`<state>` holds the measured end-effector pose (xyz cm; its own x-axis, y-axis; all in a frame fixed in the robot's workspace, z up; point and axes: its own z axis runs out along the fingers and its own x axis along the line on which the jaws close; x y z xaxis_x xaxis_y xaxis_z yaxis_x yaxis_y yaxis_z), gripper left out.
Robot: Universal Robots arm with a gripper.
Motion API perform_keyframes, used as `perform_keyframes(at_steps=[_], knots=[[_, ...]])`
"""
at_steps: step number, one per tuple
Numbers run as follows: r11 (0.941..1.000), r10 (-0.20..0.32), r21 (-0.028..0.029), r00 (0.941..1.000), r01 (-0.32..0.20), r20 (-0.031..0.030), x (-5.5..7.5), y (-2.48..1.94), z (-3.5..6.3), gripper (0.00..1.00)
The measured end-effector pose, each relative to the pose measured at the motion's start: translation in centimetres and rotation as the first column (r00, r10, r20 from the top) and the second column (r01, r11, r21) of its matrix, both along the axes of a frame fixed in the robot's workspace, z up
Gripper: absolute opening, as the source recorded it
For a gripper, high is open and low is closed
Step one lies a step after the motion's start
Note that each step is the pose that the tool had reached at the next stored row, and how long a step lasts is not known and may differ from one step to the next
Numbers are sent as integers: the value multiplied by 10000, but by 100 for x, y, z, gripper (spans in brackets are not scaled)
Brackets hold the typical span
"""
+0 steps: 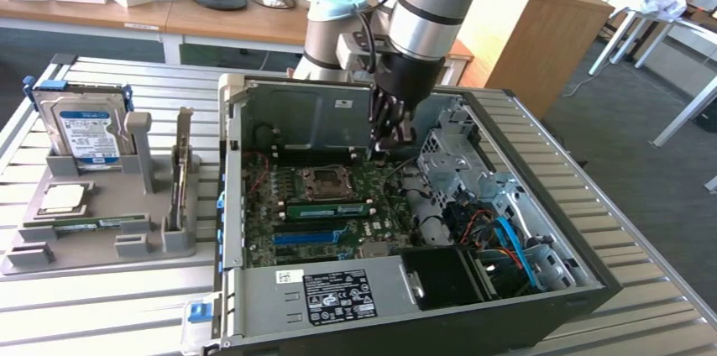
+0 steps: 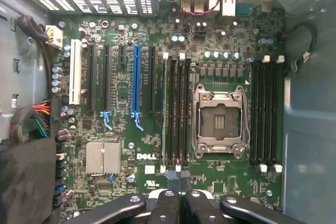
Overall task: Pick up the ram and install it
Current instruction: 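Press down the ram until it locks into place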
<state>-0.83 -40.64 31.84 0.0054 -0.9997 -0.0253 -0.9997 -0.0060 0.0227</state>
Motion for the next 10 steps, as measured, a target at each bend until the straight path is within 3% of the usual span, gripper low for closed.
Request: perform_keyframes(at_steps=[10], knots=[[10000, 1, 1, 10000, -1, 0, 0, 0, -99, 10]])
